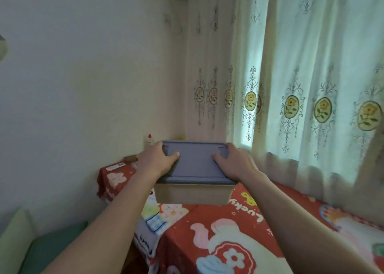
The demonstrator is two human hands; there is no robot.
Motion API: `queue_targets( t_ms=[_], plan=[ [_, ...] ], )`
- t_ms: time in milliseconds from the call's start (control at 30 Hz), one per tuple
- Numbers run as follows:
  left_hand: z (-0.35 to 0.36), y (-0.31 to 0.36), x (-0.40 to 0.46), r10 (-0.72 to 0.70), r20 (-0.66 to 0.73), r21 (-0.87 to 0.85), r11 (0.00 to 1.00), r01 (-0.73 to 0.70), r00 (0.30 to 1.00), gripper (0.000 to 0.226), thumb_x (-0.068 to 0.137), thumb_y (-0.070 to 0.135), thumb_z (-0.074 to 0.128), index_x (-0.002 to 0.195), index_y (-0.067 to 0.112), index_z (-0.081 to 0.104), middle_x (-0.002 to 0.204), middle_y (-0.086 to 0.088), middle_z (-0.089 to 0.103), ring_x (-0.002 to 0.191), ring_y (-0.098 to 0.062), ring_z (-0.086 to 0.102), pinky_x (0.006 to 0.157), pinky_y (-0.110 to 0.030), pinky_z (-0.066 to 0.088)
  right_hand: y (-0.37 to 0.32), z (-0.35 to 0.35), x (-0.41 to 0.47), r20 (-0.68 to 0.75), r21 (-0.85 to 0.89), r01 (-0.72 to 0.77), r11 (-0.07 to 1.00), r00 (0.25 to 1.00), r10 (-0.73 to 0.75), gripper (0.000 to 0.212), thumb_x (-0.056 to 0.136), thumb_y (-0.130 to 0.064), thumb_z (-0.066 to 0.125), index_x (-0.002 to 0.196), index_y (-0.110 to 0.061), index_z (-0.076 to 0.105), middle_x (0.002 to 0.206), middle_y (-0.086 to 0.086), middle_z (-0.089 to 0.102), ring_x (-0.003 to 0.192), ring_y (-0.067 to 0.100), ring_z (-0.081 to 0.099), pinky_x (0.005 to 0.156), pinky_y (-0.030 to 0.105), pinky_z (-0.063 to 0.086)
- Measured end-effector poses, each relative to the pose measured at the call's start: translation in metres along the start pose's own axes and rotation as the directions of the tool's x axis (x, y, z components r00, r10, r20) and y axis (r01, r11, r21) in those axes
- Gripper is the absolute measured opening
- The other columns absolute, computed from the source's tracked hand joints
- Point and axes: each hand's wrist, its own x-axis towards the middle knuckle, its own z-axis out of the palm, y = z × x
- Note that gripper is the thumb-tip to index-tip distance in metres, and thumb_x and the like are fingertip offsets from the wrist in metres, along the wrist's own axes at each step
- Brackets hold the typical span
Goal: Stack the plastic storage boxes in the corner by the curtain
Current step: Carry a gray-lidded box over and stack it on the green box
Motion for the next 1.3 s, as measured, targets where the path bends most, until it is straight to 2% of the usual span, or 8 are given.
queue_targets(
  t_ms=[200,333,500,667,933,1067,1133,1300],
  plan=[
    [0.043,0.070,-0.011,0.129,0.070,-0.112,0.986,-0.121,0.989,0.070,0.081,0.063,0.059,0.131,0.016,0.051,0.130,-0.009,0.058,0.116,-0.031,0.055,0.090,-0.038,0.044,0.072,-0.042,-0.027,-0.091,-0.024,-0.150,0.988,0.985,0.147,0.069,0.087,-0.062,0.047,0.138,-0.016,0.044,0.124,0.017,0.061,0.112,0.037,0.057,0.093,0.041,0.046],
    [0.072,0.125,-0.026,0.214,0.118,-0.156,0.968,-0.195,0.970,0.079,0.080,0.066,0.057,0.140,0.015,0.045,0.135,-0.011,0.055,0.119,-0.031,0.053,0.096,-0.040,0.045,0.122,-0.077,-0.053,-0.143,-0.032,-0.237,0.971,0.963,0.230,0.070,0.087,-0.063,0.046,0.140,-0.018,0.041,0.124,0.014,0.061,0.108,0.034,0.058,0.083,0.038,0.045],
    [0.105,0.211,-0.059,0.366,0.157,-0.262,0.911,-0.318,0.917,0.069,0.081,0.062,0.059,0.131,0.015,0.051,0.124,-0.008,0.059,0.111,-0.028,0.055,0.081,-0.033,0.041,0.193,-0.132,-0.093,-0.239,-0.069,-0.372,0.926,0.907,0.347,0.075,0.088,-0.064,0.047,0.145,-0.017,0.036,0.123,0.013,0.062,0.108,0.034,0.058,0.083,0.038,0.046],
    [0.131,0.292,-0.097,0.471,0.199,-0.320,0.860,-0.397,0.860,0.069,0.081,0.063,0.059,0.130,0.016,0.051,0.124,-0.009,0.059,0.109,-0.028,0.055,0.083,-0.034,0.042,0.253,-0.185,-0.142,-0.325,-0.063,-0.472,0.880,0.843,0.429,0.070,0.087,-0.065,0.049,0.138,-0.018,0.043,0.120,0.014,0.062,0.106,0.035,0.059,0.085,0.040,0.047],
    [0.166,0.429,-0.192,0.644,0.219,-0.473,0.727,-0.498,0.733,0.070,0.080,0.062,0.061,0.131,0.015,0.051,0.120,-0.009,0.061,0.106,-0.030,0.057,0.081,-0.034,0.042,0.348,-0.284,-0.243,-0.456,-0.097,-0.622,0.777,0.722,0.521,0.071,0.087,-0.064,0.047,0.140,-0.017,0.040,0.118,0.013,0.062,0.104,0.032,0.059,0.084,0.039,0.048],
    [0.182,0.491,-0.255,0.731,0.216,-0.553,0.638,-0.536,0.648,0.061,0.079,0.061,0.062,0.120,0.016,0.055,0.113,-0.008,0.064,0.090,-0.024,0.055,0.073,-0.030,0.037,0.392,-0.327,-0.310,-0.523,-0.080,-0.714,0.696,0.624,0.580,0.074,0.087,-0.066,0.046,0.142,-0.018,0.038,0.119,0.010,0.062,0.105,0.031,0.058,0.075,0.034,0.040],
    [0.188,0.523,-0.288,0.769,0.205,-0.592,0.590,-0.549,0.605,0.061,0.079,0.060,0.063,0.121,0.016,0.055,0.113,-0.008,0.065,0.093,-0.025,0.057,0.074,-0.030,0.038,0.410,-0.347,-0.345,-0.561,-0.075,-0.760,0.646,0.567,0.603,0.076,0.086,-0.067,0.045,0.144,-0.019,0.037,0.122,0.010,0.061,0.106,0.031,0.058,0.074,0.033,0.038],
    [0.195,0.592,-0.364,0.853,0.194,-0.664,0.478,-0.575,0.484,0.066,0.079,0.060,0.061,0.128,0.015,0.053,0.117,-0.008,0.063,0.106,-0.029,0.056,0.079,-0.034,0.040,0.438,-0.391,-0.428,-0.638,-0.048,-0.850,0.525,0.430,0.639,0.083,0.086,-0.069,0.045,0.150,-0.018,0.033,0.133,0.012,0.059,0.116,0.034,0.057,0.089,0.037,0.045]
  ],
)
